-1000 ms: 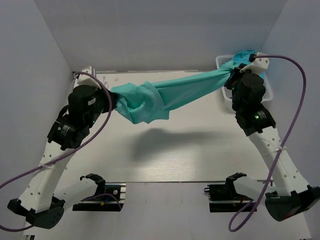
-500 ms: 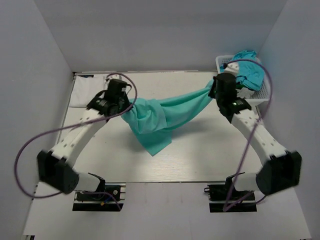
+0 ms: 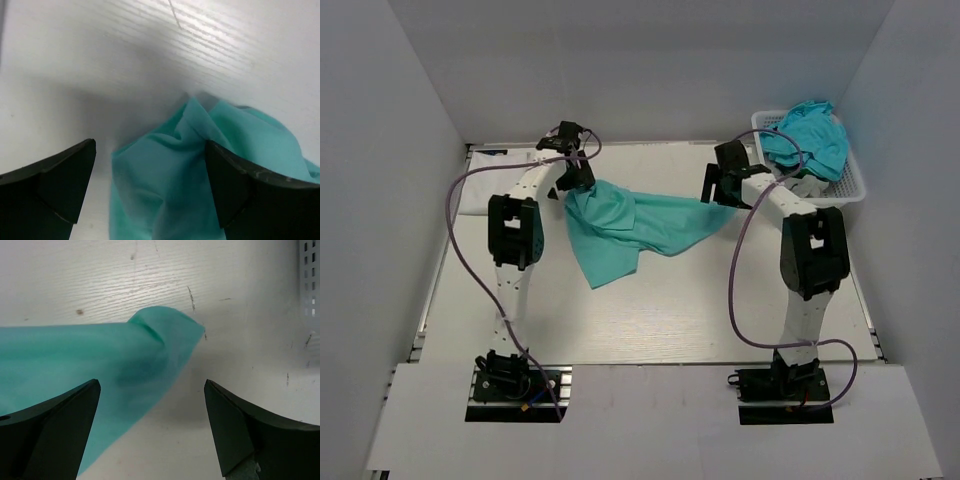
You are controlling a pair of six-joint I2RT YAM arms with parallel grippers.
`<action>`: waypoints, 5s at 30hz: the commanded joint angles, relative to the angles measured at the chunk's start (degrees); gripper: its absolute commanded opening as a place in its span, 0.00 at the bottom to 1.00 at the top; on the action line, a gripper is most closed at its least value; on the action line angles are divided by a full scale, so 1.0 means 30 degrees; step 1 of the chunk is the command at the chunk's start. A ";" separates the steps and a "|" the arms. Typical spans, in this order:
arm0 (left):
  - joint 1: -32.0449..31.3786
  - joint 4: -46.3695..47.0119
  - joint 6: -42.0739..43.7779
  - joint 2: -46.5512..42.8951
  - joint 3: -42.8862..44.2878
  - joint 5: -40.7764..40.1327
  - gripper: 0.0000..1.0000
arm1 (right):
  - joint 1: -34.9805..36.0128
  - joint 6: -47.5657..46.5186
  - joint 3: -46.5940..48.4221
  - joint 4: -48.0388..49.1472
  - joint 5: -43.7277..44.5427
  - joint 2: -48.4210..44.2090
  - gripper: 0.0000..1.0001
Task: Fold and stack the t-shirts
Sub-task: Flatten out the tshirt
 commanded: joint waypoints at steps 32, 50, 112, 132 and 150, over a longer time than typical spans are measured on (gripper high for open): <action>-0.5358 0.7354 -0.1712 -1.5217 -2.4381 0.5539 0.70 | -0.1138 0.0335 -0.6771 0.2084 -0.2754 -0.6263 0.90; -0.5534 0.7210 -0.1858 -1.6262 -2.4436 0.3049 0.00 | -0.2104 -0.0721 -0.0913 0.1760 -0.0939 0.0296 0.78; -0.5182 0.6243 0.1831 -3.3698 -0.6159 0.0612 0.00 | -0.2485 -0.2039 0.5153 -0.5622 -0.4569 -2.4013 0.00; -0.5358 0.9518 0.1599 -2.9395 -1.5174 -0.9656 0.00 | -0.2485 -0.0019 -0.4947 -0.0087 -0.5801 -2.0769 0.00; 0.0059 0.9102 -0.0159 -0.6083 -0.6030 -0.6569 1.00 | -0.2603 -0.1159 0.6898 0.1154 -0.5684 0.2683 0.43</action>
